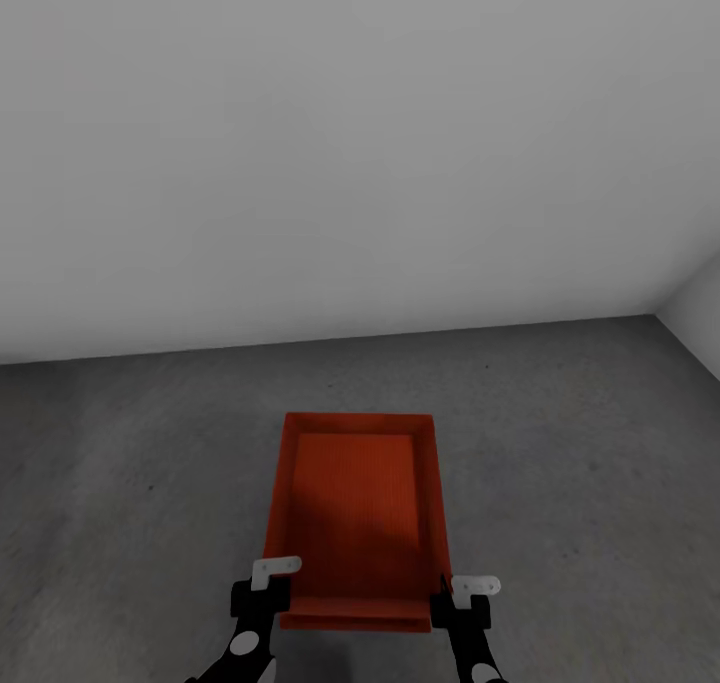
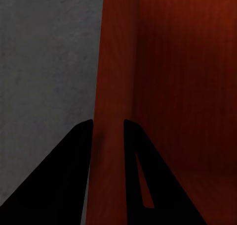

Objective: Move the two storage containers from the living room to the garage. In the garage, place one container on the floor and stack the other container on top of it (either order is fine).

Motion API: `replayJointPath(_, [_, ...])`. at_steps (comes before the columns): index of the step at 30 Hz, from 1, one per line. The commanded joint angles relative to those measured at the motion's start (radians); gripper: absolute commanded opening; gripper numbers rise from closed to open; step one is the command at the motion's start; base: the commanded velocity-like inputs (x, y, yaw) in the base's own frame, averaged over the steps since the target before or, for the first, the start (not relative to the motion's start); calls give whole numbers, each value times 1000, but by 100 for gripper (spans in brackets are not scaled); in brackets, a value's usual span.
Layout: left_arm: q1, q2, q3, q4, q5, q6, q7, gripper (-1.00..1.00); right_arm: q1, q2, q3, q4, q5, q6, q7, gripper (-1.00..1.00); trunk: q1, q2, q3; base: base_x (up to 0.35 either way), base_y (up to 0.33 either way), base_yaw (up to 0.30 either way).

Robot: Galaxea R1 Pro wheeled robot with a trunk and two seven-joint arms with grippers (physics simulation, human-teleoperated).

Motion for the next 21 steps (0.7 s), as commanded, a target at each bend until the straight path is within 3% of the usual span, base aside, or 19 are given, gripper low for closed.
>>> replayJointPath(1, [0,1,-1,14,33,-10,13,-100,-1,0,-22,-41,-19,-19,0,-100,0,0,0,6,0,0])
replayJointPath(18, [0,-5,-1,14,33,-9,15,-100,-1,0,-22,-41,-19,-19,0,-100,0,0,0,1,0,0])
replayJointPath(21, [0,-5,-1,14,33,-9,15,-100,-1,0,-22,-41,-19,-19,0,-100,11,-21,-10,0,0,0])
